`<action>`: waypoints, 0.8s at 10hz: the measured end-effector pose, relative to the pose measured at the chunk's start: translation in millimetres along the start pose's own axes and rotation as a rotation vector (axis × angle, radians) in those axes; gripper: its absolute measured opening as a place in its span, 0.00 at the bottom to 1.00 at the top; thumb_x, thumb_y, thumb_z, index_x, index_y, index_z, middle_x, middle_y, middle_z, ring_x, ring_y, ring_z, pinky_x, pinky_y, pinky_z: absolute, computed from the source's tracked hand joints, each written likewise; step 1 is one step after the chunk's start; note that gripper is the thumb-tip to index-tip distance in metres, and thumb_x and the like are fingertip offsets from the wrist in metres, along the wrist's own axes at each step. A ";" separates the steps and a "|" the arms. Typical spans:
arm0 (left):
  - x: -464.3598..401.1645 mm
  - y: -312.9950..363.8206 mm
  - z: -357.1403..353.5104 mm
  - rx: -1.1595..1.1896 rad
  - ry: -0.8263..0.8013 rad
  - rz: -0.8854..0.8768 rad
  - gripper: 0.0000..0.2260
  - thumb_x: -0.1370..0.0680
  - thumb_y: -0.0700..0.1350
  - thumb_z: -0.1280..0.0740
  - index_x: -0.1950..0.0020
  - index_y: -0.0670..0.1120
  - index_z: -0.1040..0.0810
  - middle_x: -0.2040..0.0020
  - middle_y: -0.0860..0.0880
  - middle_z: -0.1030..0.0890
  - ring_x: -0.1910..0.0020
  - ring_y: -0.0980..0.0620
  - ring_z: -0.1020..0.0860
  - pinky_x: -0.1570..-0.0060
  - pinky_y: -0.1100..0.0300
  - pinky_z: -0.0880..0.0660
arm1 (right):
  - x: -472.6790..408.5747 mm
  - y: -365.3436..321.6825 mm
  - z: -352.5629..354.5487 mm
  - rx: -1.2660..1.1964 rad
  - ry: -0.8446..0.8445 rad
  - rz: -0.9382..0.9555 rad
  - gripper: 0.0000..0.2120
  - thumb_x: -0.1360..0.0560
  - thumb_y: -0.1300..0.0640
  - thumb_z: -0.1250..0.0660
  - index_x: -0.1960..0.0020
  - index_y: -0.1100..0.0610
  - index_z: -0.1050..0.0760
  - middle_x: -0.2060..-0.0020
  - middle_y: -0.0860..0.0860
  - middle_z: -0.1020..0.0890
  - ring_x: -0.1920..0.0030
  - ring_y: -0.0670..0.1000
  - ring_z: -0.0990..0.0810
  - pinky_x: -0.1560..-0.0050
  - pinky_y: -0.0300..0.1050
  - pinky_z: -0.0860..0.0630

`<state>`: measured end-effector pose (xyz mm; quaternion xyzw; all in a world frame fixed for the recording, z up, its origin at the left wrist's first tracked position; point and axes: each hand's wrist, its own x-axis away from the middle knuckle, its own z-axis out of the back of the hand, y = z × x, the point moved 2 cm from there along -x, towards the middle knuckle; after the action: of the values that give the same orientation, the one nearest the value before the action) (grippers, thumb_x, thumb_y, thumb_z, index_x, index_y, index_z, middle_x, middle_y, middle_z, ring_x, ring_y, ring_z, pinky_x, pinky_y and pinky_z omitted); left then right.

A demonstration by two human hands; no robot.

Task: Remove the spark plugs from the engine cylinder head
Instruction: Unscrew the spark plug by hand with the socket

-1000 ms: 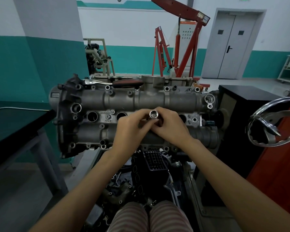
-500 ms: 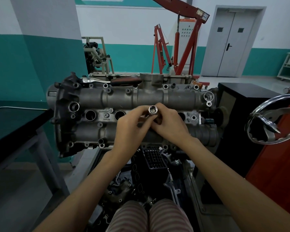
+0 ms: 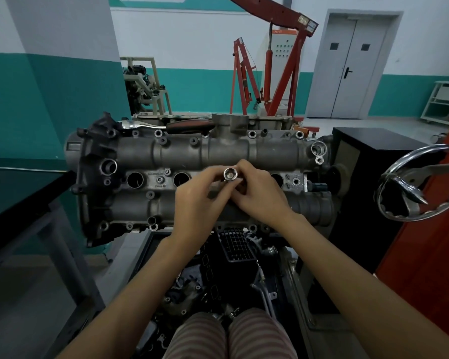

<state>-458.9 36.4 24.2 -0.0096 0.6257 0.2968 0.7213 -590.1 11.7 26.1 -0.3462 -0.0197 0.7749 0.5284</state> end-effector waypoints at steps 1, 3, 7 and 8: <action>-6.6 -8.9 -7.4 -0.007 -0.010 -0.003 0.14 0.31 0.43 0.25 0.61 0.49 0.30 0.66 0.61 0.28 0.64 0.68 0.28 0.62 0.77 0.35 | 2.7 -3.2 0.4 -0.006 -0.004 0.051 0.11 0.27 0.50 0.35 0.46 0.52 0.28 0.59 0.49 0.20 0.58 0.50 0.22 0.60 0.41 0.30; -23.0 -13.3 -6.6 -0.030 -0.177 -0.089 0.17 0.29 0.52 0.28 0.63 0.41 0.29 0.66 0.47 0.27 0.66 0.54 0.32 0.64 0.68 0.35 | 0.6 -0.9 2.8 -0.154 0.003 -0.039 0.12 0.28 0.50 0.32 0.49 0.52 0.31 0.57 0.50 0.20 0.58 0.49 0.23 0.58 0.41 0.29; -40.4 -17.2 -7.8 -0.317 -0.243 -0.517 0.15 0.26 0.48 0.41 0.67 0.38 0.29 0.71 0.45 0.29 0.75 0.47 0.32 0.75 0.59 0.39 | 4.1 -6.4 2.0 0.000 0.070 0.089 0.08 0.27 0.54 0.38 0.56 0.53 0.38 0.67 0.49 0.24 0.65 0.55 0.25 0.69 0.45 0.37; -38.4 -20.0 -8.6 -0.299 -0.224 -0.520 0.15 0.26 0.48 0.42 0.68 0.39 0.30 0.71 0.45 0.30 0.75 0.48 0.32 0.75 0.60 0.40 | 4.1 -6.2 1.9 0.006 0.069 0.097 0.08 0.28 0.54 0.38 0.56 0.53 0.38 0.68 0.48 0.26 0.65 0.55 0.25 0.69 0.44 0.39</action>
<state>-459.3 0.6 50.0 -0.2422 0.4684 0.1902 0.8281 -587.0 18.5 27.9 -0.3718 0.0180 0.7873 0.4915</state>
